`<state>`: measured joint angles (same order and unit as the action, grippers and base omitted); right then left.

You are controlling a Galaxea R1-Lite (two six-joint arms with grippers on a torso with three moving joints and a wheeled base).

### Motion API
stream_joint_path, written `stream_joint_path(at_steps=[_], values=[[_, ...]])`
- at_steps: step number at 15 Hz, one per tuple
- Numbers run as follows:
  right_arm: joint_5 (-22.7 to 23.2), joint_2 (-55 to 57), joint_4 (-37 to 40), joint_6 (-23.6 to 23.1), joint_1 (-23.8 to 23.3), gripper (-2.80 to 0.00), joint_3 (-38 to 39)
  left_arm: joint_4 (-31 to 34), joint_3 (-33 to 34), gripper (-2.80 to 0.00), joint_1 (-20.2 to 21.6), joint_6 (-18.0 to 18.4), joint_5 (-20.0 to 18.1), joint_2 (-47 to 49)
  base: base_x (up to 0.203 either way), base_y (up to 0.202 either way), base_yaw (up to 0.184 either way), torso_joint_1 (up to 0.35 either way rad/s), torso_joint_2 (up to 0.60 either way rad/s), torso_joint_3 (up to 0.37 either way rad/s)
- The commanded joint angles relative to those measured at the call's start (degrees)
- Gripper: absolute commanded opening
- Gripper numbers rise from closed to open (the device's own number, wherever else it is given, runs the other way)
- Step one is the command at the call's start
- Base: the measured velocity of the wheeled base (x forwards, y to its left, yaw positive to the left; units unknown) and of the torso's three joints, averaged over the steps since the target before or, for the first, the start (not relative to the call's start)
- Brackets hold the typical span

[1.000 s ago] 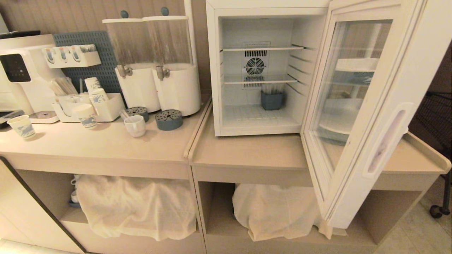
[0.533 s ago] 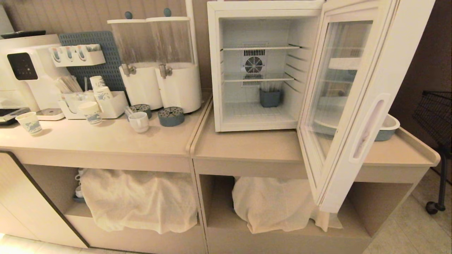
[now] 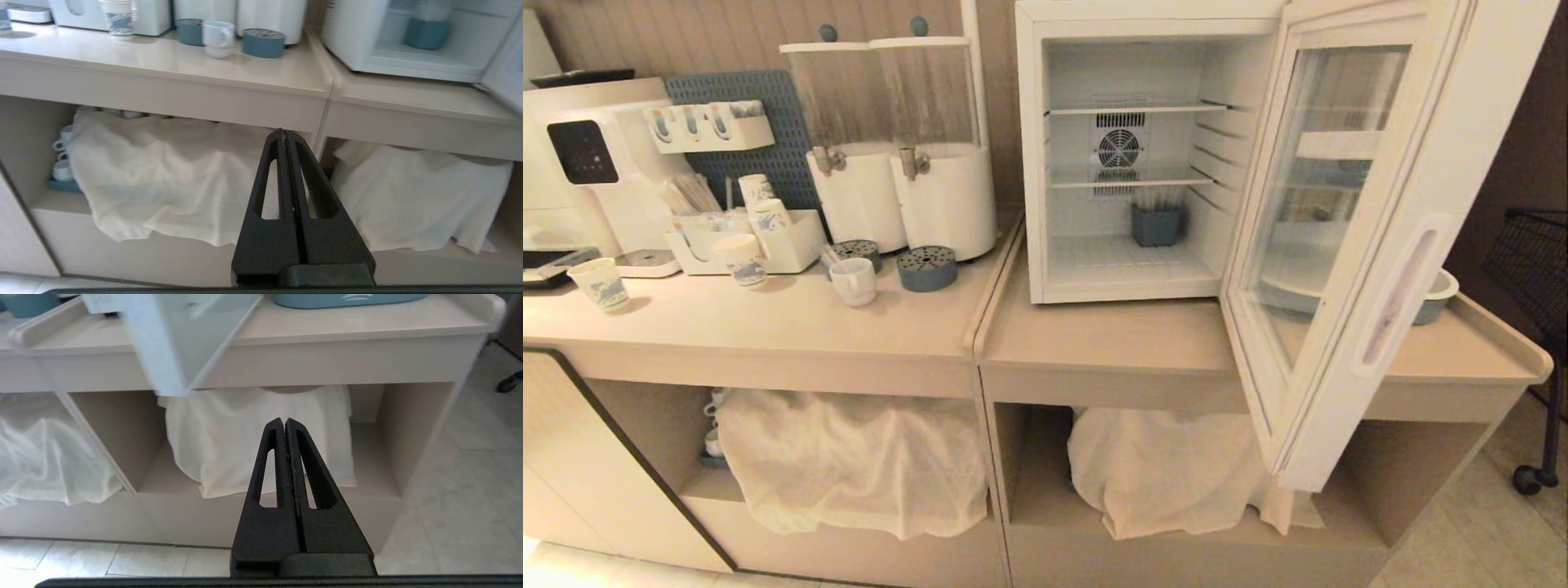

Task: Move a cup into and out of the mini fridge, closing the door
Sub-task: Put the ceramic cup in the freezer

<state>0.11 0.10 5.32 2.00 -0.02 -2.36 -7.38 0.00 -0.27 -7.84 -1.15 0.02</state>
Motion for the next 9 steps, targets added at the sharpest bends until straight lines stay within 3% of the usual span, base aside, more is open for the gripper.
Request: stream_joint_path(at_steps=[1, 9], values=[[0.07, 0.08, 0.05, 0.02, 0.02, -2.8, -0.01, -0.09, 2.29, -2.8, 0.0, 0.02, 0.0, -0.29, 0.0, 0.188, 0.002, 0.001, 0.0, 0.009], [0.07, 0.08, -0.03, 0.02, 0.02, -2.8, -0.01, -0.09, 2.29, -2.8, 0.0, 0.02, 0.0, -0.29, 0.0, 0.195, 0.001, 0.002, 0.0, 0.001]])
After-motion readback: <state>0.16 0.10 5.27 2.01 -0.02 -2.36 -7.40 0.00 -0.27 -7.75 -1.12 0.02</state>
